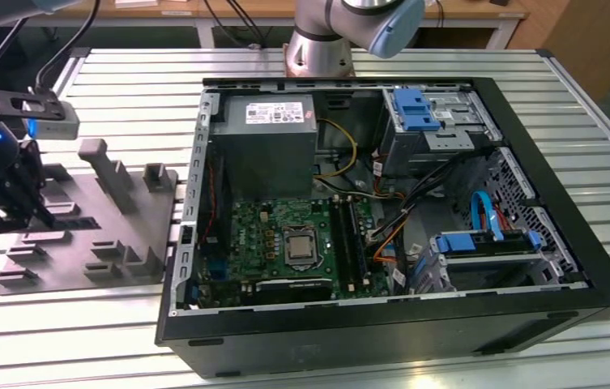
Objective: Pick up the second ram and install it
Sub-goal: 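Pick up the second ram and move it above second insertion slot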
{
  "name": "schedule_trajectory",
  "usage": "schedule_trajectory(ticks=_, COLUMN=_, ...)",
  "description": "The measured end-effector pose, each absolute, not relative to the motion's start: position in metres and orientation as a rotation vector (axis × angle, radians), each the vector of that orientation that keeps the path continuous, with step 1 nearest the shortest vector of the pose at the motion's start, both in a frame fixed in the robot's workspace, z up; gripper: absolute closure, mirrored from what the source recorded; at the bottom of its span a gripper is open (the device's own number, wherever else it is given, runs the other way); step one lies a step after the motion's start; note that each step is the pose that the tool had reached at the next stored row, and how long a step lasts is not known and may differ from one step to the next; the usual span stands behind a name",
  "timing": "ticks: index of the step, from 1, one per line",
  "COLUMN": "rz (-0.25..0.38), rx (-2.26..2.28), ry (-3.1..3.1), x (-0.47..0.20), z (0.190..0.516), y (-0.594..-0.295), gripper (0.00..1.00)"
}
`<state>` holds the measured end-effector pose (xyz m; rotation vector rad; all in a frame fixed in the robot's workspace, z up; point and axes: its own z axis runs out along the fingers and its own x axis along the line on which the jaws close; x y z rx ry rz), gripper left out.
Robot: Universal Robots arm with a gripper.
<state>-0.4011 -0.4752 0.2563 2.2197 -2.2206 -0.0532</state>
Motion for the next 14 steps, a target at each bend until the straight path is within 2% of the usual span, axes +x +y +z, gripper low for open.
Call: schedule_trajectory(ticks=14, rz=-0.056, rx=2.221, ry=-2.222, x=-0.401, z=0.268, y=-0.475, gripper=0.86)
